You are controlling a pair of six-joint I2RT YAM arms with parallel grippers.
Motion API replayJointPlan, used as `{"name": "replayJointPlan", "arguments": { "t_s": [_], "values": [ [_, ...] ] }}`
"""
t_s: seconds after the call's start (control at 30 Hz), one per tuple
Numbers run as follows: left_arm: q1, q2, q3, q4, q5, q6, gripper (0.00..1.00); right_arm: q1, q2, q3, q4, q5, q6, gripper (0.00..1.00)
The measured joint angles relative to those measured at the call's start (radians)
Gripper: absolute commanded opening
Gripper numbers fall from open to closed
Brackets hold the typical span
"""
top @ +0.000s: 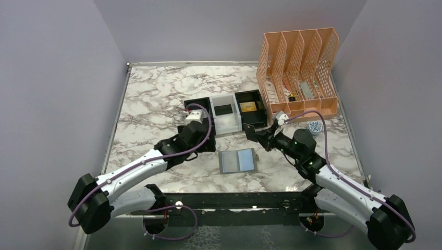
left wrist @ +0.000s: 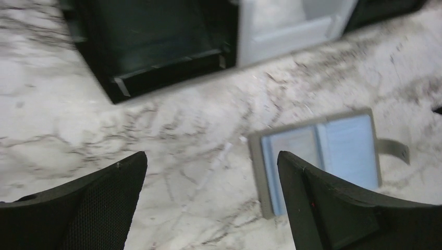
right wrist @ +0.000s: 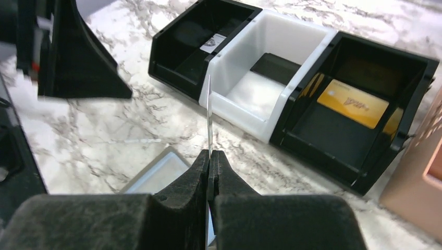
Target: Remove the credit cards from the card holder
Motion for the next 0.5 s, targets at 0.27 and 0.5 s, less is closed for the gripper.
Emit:
{"name": "replayJointPlan", "arguments": {
  "t_s": [0.27,0.5],
  "values": [
    [0.274,-0.138,0.01,-0.135,0.004,0.068,0.99,0.006,0.165,0.138,0.009,-0.063,-0.269,0.01],
    [0.31,-0.209,0.07,-0.228,-0.092,0.141,0.99,0.063,0.328,0.324,-0.037,-0.078,-0.507,0.01]
  ]
}}
